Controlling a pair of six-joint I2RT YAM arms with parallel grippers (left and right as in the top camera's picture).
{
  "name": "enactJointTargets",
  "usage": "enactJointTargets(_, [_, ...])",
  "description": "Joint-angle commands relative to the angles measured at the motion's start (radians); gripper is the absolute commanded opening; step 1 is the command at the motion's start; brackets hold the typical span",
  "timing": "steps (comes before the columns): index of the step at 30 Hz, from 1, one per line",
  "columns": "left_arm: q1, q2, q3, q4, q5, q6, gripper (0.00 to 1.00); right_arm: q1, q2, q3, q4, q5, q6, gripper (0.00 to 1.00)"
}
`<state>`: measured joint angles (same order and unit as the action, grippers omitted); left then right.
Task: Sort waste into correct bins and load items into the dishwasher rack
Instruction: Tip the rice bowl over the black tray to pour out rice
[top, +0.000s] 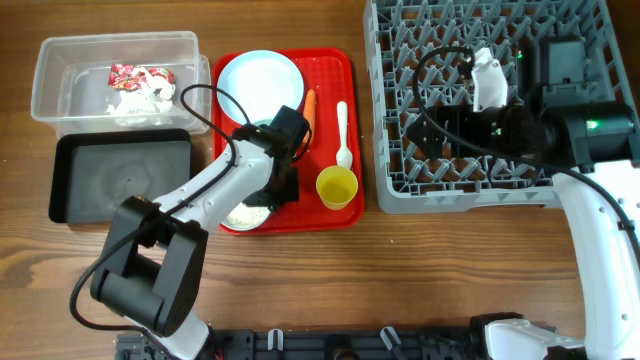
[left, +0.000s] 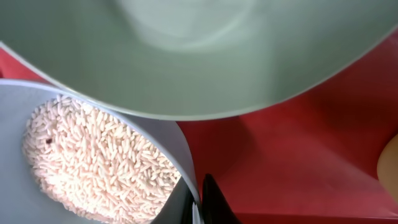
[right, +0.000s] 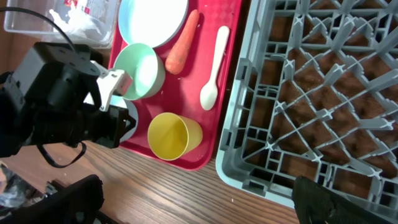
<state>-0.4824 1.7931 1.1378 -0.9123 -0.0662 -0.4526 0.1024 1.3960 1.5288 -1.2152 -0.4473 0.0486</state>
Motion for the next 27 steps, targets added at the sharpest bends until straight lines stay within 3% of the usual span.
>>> enactJointTargets(1, [0.002,-0.011,0.0,-0.013,0.005,-0.001,0.04,0.003,0.014,0.016,0.002,-0.001,0.007,1.0])
enactJointTargets(10, [0.027,-0.216,0.186,-0.203,0.024,0.004,0.04,0.003,0.014,0.016,0.007,-0.001,0.007,1.0])
enactJointTargets(16, [0.245,-0.389,0.19,-0.187,0.037,0.025,0.04,0.003,0.014,0.016,0.005,-0.001,0.008,1.0])
enactJointTargets(21, [0.613,-0.37,0.19,-0.122,0.455,0.313,0.04,0.003,0.014,0.016,0.005,-0.001,0.007,1.0])
enactJointTargets(27, [0.885,-0.243,0.189,-0.093,0.764,0.521,0.04,0.003,0.014,0.016,0.006,0.0,0.007,1.0])
